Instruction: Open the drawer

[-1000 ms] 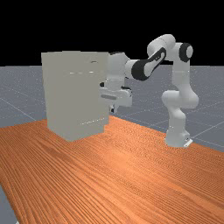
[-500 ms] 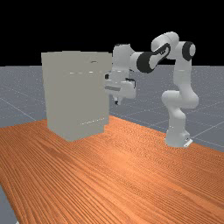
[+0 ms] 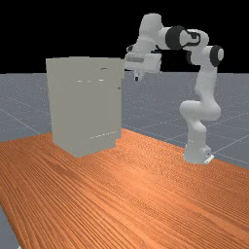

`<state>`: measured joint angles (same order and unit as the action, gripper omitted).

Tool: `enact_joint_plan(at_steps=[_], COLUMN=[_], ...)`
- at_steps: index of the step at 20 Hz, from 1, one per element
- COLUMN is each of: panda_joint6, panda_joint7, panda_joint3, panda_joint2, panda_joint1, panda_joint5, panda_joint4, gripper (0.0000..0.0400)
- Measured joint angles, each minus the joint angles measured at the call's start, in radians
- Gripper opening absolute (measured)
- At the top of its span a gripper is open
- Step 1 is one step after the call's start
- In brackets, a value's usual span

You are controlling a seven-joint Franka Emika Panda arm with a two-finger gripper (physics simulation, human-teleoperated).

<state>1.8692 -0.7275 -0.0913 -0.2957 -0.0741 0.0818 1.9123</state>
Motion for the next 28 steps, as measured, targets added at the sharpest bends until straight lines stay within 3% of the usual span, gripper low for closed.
enact_joint_plan(at_steps=[9, 15, 16, 17, 19, 23, 28], panda_joint6=[-0.053, -0.064, -0.067, -0.071, -0.068, -0.056, -0.039], panda_joint7=[0.036, 0.064, 0.076, 0.087, 0.102, 0.116, 0.143], panda_joint3=[-0.114, -0.223, -0.237, -0.247, -0.265, -0.287, -0.308], panda_joint2=[-0.146, -0.097, -0.094, -0.093, -0.082, 0.011, 0.028], panda_joint1=[0.125, 0.187, 0.193, 0.196, 0.203, 0.205, 0.209], panda_joint5=[0.106, 0.102, 0.101, 0.099, 0.097, 0.098, 0.097], panda_joint4=[-0.084, -0.248, -0.27, -0.28, -0.277, -0.247, -0.261], gripper=[0.0, 0.0, 0.0157, 0.0252, 0.0346, 0.04, 0.039])
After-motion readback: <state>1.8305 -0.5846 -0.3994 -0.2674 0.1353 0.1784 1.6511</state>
